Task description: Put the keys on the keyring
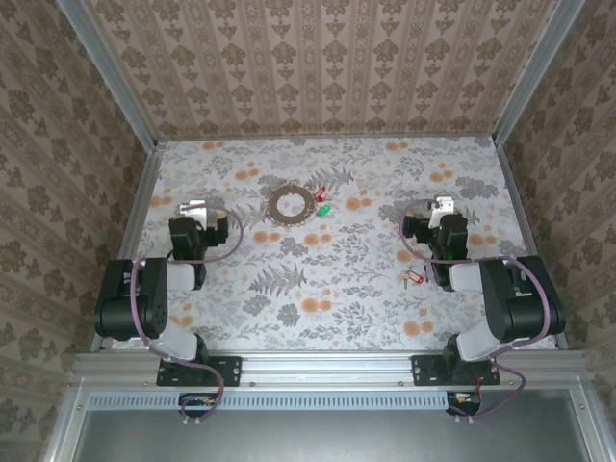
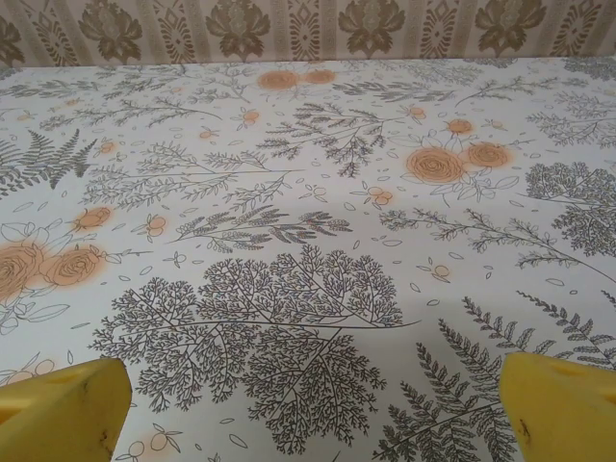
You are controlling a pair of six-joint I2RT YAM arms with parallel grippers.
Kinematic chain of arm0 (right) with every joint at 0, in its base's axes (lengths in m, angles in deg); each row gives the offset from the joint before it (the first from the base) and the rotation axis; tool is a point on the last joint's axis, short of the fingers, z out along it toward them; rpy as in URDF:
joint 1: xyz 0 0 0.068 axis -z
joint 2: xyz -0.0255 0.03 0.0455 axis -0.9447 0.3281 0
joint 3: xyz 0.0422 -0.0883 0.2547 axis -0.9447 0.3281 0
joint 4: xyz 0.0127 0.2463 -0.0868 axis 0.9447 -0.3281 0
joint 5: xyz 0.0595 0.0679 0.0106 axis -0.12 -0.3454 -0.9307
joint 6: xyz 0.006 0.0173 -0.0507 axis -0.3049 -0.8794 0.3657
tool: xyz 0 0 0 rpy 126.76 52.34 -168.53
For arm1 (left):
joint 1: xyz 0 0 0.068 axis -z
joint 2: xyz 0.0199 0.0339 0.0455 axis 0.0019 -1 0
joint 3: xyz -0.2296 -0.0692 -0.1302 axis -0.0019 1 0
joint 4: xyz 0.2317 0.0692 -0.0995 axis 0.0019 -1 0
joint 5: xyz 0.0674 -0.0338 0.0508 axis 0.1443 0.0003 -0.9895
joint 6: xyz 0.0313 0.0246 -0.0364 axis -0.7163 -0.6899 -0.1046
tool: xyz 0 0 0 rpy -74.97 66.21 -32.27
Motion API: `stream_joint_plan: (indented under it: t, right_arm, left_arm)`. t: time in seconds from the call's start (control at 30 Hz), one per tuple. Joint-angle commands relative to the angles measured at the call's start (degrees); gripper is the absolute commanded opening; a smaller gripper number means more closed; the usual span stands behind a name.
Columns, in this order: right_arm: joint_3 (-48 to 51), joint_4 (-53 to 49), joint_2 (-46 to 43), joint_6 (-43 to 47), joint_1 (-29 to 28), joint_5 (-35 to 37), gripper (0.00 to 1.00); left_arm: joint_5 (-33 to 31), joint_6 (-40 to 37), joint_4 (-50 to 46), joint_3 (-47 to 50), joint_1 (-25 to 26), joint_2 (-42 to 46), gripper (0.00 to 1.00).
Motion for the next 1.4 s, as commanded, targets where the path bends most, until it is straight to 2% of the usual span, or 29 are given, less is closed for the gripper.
stream_joint_plan:
  t: [0.0,0.8,0.93,1.03,1.1,1.17,1.23,1.33,1.37]
  right_arm:
    - [-1.1,-0.4,0.3,0.1,0.4,-1.0,1.0]
    - [-1.0,-0.3,0.1,0.0,0.6,-1.5,1.0]
    - [1.0,2.7,-0.8,1.6,-0.9,-0.2,1.0]
    - [2.8,3.7,-3.3,1.8,-1.5,0.8,1.0]
    - [1.6,-3.7,-9.3,1.3,-1.6,1.0,1.0]
    - [-1.7,-16.4,-14.7,-0.9,-1.5,2.6,1.0]
    - [-2.7,-22.5,-19.4,-2.1,-1.6,3.5,0.99]
    - [-6.0,-36.1,-26.5,-11.6,-1.4,5.7,1.0]
    - [-8.0,-41.7,-28.1,-14.8,-1.4,4.8,1.0]
  left_arm:
    - [-0.5,0.9,0.6,-0.2,0.2,0.3,1.0]
    - [0.8,-0.2,1.1,0.2,0.6,0.5,1.0]
    - [1.3,-1.6,6.7,3.8,1.7,1.5,1.0]
    - [-1.5,-0.7,8.5,5.7,1.9,4.3,1.0]
    - [-3.6,1.0,2.3,4.6,1.3,8.6,1.0]
    - [-5.0,3.4,-7.7,2.3,0.6,13.6,1.0]
    - [-6.3,5.2,-16.3,-0.4,0.5,18.0,1.0]
    - [-11.4,13.3,-29.0,-5.5,0.5,22.5,1.0]
    - [-11.2,16.1,-34.9,-8.2,0.2,23.6,1.0]
